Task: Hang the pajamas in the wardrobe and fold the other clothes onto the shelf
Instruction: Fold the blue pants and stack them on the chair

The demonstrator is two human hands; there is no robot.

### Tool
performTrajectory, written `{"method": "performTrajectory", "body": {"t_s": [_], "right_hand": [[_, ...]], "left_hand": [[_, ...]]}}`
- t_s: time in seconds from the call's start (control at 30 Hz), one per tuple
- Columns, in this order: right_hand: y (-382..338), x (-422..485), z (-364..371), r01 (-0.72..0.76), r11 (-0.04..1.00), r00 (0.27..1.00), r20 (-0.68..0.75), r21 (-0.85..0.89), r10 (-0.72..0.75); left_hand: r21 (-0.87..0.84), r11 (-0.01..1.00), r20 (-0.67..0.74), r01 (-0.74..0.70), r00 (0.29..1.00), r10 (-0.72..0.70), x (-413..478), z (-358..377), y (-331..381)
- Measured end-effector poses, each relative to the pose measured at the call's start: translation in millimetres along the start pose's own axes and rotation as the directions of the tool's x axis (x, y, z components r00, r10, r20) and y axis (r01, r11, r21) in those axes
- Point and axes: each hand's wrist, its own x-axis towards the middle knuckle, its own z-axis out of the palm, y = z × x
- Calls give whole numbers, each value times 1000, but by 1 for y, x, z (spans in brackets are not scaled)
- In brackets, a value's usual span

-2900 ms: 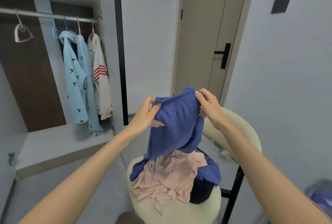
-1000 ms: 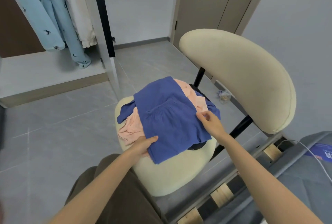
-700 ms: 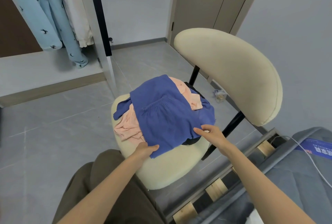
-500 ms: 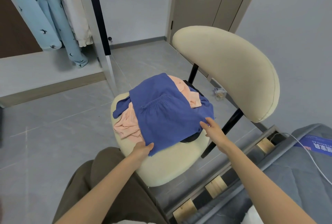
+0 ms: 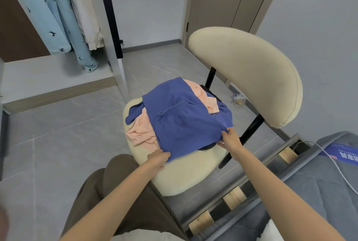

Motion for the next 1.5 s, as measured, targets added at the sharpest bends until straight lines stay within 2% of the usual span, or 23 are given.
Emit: {"method": "performTrajectory", "body": {"t_s": [0.1,0.17,0.3,0.4,0.5,0.57,0.7,0.77,0.9,1.03,1.2,1.5], "right_hand": [[-5,-6,7,-109,947,994,64,303,94],[-8,-10,9,-141,920,990,54,366,131],[-12,-15,11,-86,975,996,-6,204,90],[-14,-20,13,-57,979,998,27,193,53],[-13,-21,11,-2,986,998,58,169,-8],[-12,-22,8,45,987,999,16,152,-48],[-17,-26,-1,116,982,993,-35,146,-112],[-21,-30,-4,135,981,990,-56,137,-129],[-25,-38,-13,185,976,978,-119,113,-172],[-29,-51,-21,267,957,950,-199,113,-242],[-25,-70,-35,287,956,922,-288,57,-259],[12,-105,-62,272,949,900,-391,156,-194]], "left_hand": [[-149,988,22,36,999,-33,-1,1,3],[-230,972,44,51,998,-42,-3,0,5],[-320,940,92,115,992,-90,-6,-2,6],[-486,858,151,168,983,-107,-9,-2,8],[-619,778,47,105,994,-96,-8,0,7],[-662,748,-5,48,998,-68,-12,0,5],[-623,782,-12,-16,1000,10,-22,-4,7],[-633,774,47,-12,997,54,-29,-7,9],[-634,770,251,69,960,121,-46,-9,14],[-570,820,314,41,934,171,-64,-8,22],[-539,841,356,45,917,179,-84,1,22],[-426,902,476,69,865,159,-111,25,4]]}}
